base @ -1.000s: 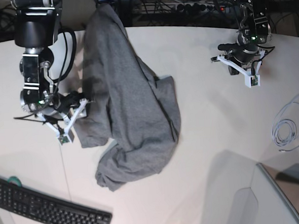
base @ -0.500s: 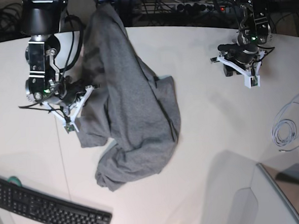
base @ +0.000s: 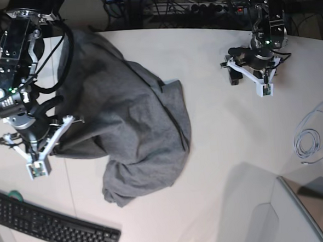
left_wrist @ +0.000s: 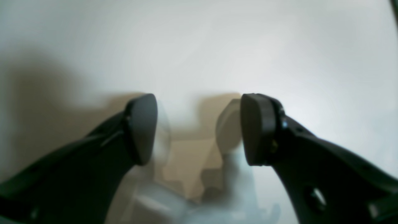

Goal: Layout the t-shirt on the table in an organized manner, then fold the t-shirt properly
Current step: 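Regrasp the shirt edges with both grippers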

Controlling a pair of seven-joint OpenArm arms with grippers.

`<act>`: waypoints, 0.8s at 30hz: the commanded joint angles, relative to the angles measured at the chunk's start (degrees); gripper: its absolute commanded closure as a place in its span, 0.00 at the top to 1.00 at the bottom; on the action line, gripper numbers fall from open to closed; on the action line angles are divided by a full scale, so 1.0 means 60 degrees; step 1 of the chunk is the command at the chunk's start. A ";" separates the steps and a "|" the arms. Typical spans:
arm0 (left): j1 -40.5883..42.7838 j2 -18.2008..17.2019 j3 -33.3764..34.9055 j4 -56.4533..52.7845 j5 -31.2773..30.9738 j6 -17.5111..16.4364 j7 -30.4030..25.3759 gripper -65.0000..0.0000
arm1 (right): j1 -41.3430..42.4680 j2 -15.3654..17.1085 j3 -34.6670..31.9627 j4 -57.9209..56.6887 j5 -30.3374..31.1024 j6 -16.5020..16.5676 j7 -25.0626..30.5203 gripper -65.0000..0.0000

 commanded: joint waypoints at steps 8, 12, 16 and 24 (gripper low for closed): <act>-0.0369 -0.0033 0.1900 0.0119 -0.0047 -0.0060 0.0059 0.71 | 0.0111 0.0134 0.1837 0.0246 0.0017 0.0038 0.0045 0.01; -0.0735 -0.0004 0.2735 0.0324 -0.0047 -0.0060 0.0059 0.71 | 0.0184 0.0148 0.2481 0.0246 0.0017 0.0038 0.0104 0.01; -0.1233 0.0011 0.4054 0.0851 -0.0062 -0.0060 0.0059 0.71 | 0.0184 0.0148 0.2687 0.0216 0.0017 0.0038 0.0499 0.01; -0.2698 0.1007 0.4728 -0.0731 -0.0076 -0.0060 0.0059 0.71 | 0.0169 0.0148 0.2657 0.0187 0.0017 0.0038 0.0514 0.01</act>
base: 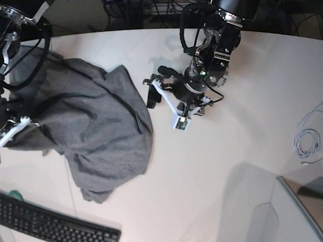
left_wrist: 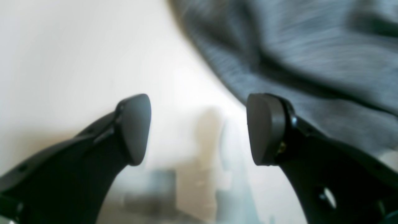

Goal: Layout the t-shirt on the table in an organized manner, then fold the t-shirt properly
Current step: 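Regrasp the shirt edges with both grippers, then drag the shirt with both grippers to stretch it flat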

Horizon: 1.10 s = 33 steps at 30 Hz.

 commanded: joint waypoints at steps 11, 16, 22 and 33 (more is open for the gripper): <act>-0.1844 0.1599 -0.0008 -0.3073 -0.0014 -0.0024 -0.1646 0.71 | -0.0021 0.0065 -0.0024 0.0132 0.0031 0.0046 0.0193 0.01; -0.2328 0.1862 -0.0008 -0.4407 -0.0014 -0.0024 -0.1778 0.52 | -0.0021 0.0079 -0.0024 -0.0073 0.0031 0.0046 0.0208 0.01; -0.2093 0.1584 -0.0096 -0.3073 -0.0014 -0.0024 -0.1720 0.00 | 0.0023 0.0021 -0.0127 -0.0498 0.0031 0.0060 0.0223 0.01; -0.2122 0.0192 -0.0125 0.1952 -0.0014 -0.0009 0.0727 0.00 | 0.0155 0.0035 -0.2808 -0.0967 -0.0013 -0.0013 0.0838 0.00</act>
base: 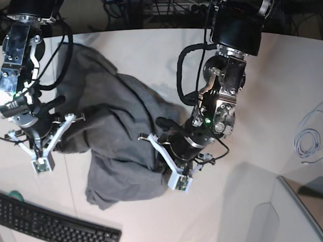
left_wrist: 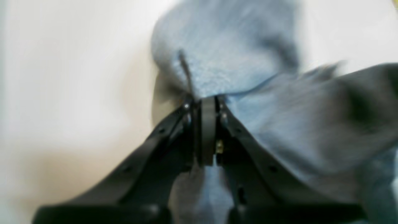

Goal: Layout the t-shirt on the table in an organized manner, then fold the t-shirt properly
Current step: 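Drag the shirt with both grippers to stretch it flat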

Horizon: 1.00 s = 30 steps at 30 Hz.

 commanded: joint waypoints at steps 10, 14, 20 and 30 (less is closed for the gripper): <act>-0.0151 0.0717 0.0094 0.2032 0.0019 0.0006 0.0366 0.00 | 0.0104 0.0032 0.1188 0.1455 0.0045 -0.0372 0.0182 0.00; -0.0064 0.1157 0.0123 0.2002 0.0019 0.0006 0.0337 0.00 | 0.0104 0.0032 0.2374 0.1441 0.0045 -0.0372 0.0182 0.00; -0.0254 0.1186 0.0021 0.1109 0.0092 0.0006 0.0337 0.00 | 0.0118 0.0398 0.2711 0.1060 0.0075 -0.0328 0.0182 0.01; 0.1827 -0.0191 -0.0023 0.0962 0.0077 0.0006 0.0381 0.00 | -0.1405 0.0325 0.0396 0.0606 0.0104 -0.0299 0.0211 0.01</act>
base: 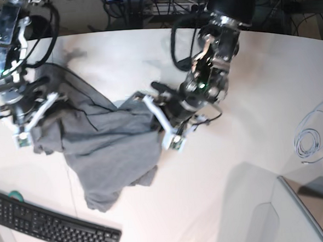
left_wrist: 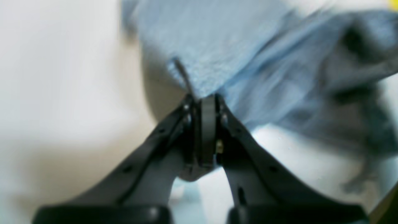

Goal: Layout the t-shirt on the table in an organized manner, then fold the t-shirt properly
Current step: 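Drag the shirt with both grippers to stretch it flat, then grasp the shirt middle with the left gripper and pull it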

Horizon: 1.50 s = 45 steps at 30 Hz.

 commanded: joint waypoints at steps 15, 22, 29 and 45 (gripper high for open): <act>-0.0078 -0.1277 -0.3492 0.0171 -0.0028 0.0031 -0.0235 0.00 | 0.0755 -0.0095 -0.5979 -0.2136 0.0089 0.0912 0.0146 0.01; -0.1089 -0.1336 -0.3624 -0.1133 -0.0028 0.0031 -0.0264 0.00 | 0.1121 -0.0344 -0.6638 -0.1447 0.0089 0.0912 -0.0704 0.34; -0.1001 -0.2068 -0.4283 -0.0971 -0.0058 0.0031 -0.0293 0.51 | 0.0989 -0.0300 -0.4939 -0.0055 0.0089 0.0912 -0.0733 0.70; 0.1636 -0.1585 -0.5851 0.2486 -0.0131 -0.0013 -0.0264 0.90 | 0.5517 -0.0798 -0.1539 -0.7865 0.0587 0.0912 0.1699 0.70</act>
